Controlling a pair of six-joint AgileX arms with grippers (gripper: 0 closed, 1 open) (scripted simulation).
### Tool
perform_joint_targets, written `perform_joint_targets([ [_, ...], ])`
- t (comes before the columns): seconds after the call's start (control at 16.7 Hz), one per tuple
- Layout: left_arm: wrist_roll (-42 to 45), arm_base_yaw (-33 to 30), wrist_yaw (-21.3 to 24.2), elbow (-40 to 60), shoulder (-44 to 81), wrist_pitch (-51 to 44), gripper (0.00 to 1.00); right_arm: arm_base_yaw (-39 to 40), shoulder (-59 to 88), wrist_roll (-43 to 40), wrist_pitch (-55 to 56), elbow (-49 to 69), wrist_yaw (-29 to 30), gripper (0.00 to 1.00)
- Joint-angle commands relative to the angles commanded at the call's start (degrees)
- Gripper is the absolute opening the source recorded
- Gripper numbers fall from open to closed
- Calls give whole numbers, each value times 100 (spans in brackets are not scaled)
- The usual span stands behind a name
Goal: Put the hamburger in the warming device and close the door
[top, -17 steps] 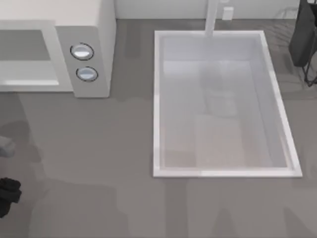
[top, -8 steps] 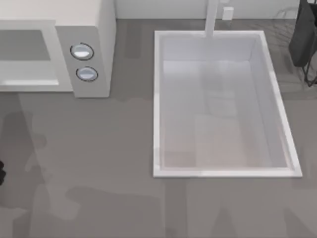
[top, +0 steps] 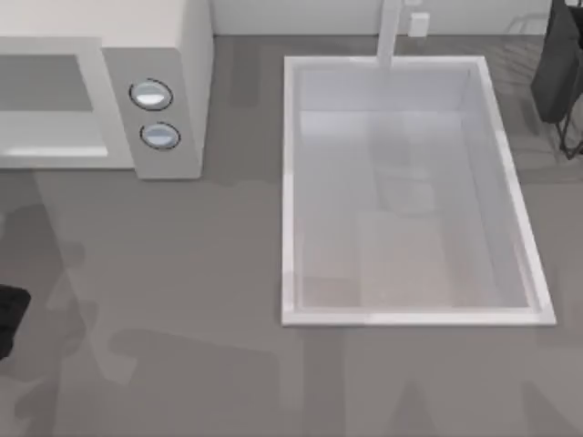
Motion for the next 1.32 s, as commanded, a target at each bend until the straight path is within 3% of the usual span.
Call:
perform_joint_targets([
  [0.3,-334,65,203,195,1176,2284,0,0,0,0,0,0,0,100],
  [0.96,-1344,197,715,260,3883,8613,0,0,0,0,0,0,0,100],
  [1.32,-1644,233,871,344,4430,10124,0,0,0,0,0,0,0,100],
])
